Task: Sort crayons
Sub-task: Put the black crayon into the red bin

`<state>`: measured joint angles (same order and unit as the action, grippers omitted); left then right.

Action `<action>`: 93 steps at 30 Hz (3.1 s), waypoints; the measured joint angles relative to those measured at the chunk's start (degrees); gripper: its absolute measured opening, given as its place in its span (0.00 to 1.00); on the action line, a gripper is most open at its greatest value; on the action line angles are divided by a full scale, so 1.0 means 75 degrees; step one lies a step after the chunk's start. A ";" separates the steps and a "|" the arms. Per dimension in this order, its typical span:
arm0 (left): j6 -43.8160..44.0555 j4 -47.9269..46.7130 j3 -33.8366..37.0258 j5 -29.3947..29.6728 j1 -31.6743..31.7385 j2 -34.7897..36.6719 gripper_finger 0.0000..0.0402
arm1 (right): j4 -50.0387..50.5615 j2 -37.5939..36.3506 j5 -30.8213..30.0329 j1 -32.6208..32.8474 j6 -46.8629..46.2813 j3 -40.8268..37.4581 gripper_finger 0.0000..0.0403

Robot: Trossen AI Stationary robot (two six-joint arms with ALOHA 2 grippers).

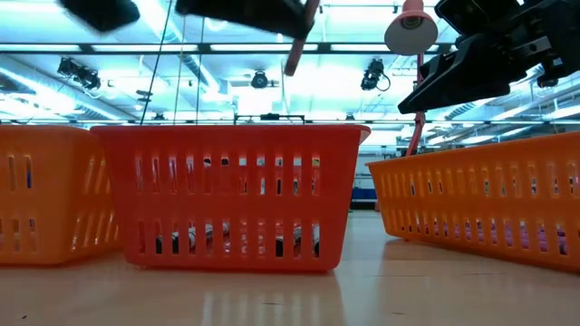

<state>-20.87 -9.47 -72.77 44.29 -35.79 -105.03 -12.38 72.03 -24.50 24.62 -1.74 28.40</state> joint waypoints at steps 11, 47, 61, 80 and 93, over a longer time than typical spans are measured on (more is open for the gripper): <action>0.5359 0.0147 0.0000 -0.0942 -0.0006 0.0015 0.09 | 0.0003 0.0000 0.0008 0.0000 -0.0026 0.0000 0.28; 1.1818 -0.2398 -0.0003 -0.4602 0.2159 0.0498 0.40 | -0.0225 0.0000 0.0081 0.0000 0.0255 0.0000 0.28; 0.9370 -0.4024 0.0000 -0.4549 0.4542 0.0645 0.40 | -0.0266 0.0000 0.0461 -0.0003 0.0176 0.0000 0.28; 0.8060 -0.3589 0.0003 -0.4829 0.6132 -0.0270 0.40 | -0.0400 0.0000 0.1024 0.0000 -0.0159 0.0000 0.26; 0.7465 -0.3294 0.0000 -0.4293 0.6087 -0.0664 0.40 | -0.0404 0.0000 0.1080 0.0009 0.0004 0.0000 0.26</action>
<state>35.11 -34.17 -72.77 12.10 9.87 -110.02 -15.41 72.03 -16.40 24.69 -1.72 28.40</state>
